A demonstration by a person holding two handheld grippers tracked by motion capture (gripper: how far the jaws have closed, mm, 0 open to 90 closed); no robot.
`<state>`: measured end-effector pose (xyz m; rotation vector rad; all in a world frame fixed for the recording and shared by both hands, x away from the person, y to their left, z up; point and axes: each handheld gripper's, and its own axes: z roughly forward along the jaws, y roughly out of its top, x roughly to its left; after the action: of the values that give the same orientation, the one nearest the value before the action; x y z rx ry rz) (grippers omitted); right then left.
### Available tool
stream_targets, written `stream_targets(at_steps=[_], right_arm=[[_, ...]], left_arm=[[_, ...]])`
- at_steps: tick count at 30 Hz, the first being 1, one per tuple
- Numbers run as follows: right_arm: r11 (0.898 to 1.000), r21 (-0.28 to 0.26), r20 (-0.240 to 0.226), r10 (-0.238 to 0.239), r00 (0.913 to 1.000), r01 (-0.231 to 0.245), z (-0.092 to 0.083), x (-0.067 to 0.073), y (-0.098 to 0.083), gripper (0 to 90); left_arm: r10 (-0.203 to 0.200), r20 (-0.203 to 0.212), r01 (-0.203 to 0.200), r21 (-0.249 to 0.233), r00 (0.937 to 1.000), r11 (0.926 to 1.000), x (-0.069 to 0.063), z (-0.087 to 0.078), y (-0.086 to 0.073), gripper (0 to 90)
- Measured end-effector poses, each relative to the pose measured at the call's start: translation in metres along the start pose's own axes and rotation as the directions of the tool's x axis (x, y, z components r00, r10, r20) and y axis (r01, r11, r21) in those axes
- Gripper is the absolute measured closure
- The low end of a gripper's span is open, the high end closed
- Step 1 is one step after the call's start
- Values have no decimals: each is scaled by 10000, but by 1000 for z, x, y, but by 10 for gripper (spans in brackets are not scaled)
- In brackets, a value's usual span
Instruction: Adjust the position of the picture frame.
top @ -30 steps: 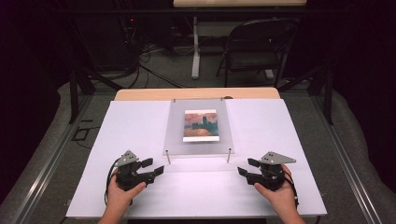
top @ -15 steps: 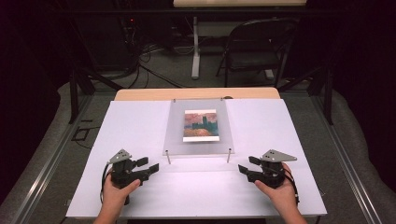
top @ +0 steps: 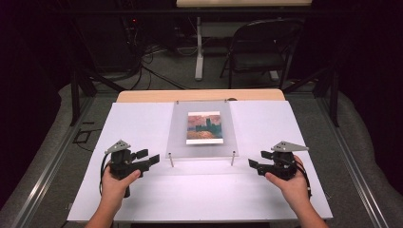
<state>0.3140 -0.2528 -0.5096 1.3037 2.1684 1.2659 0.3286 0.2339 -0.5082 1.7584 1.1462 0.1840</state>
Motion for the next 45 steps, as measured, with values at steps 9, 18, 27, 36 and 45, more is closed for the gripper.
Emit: stream_targets(at_steps=[9,18,27,36,45], right_arm=[[9992,354,-20,192,9998,-191,12,-13,26,379],[9991,390,218,177,9996,-185,24,-24,48,393],[9985,170,534,516,9972,-525,33,-31,73,403],[9980,-121,506,629,9967,-624,52,-38,88,400],[9979,-18,727,649,9952,-649,73,-44,105,400]], left_arm=[[-330,-147,330,56,9993,9994,10,5,27,342],[-21,-66,23,245,10000,9997,9,25,58,345],[113,175,-124,605,9998,9981,7,53,84,345],[259,-332,-228,916,9991,9955,10,78,100,345],[96,-702,-20,1063,9975,9943,16,101,111,345]])
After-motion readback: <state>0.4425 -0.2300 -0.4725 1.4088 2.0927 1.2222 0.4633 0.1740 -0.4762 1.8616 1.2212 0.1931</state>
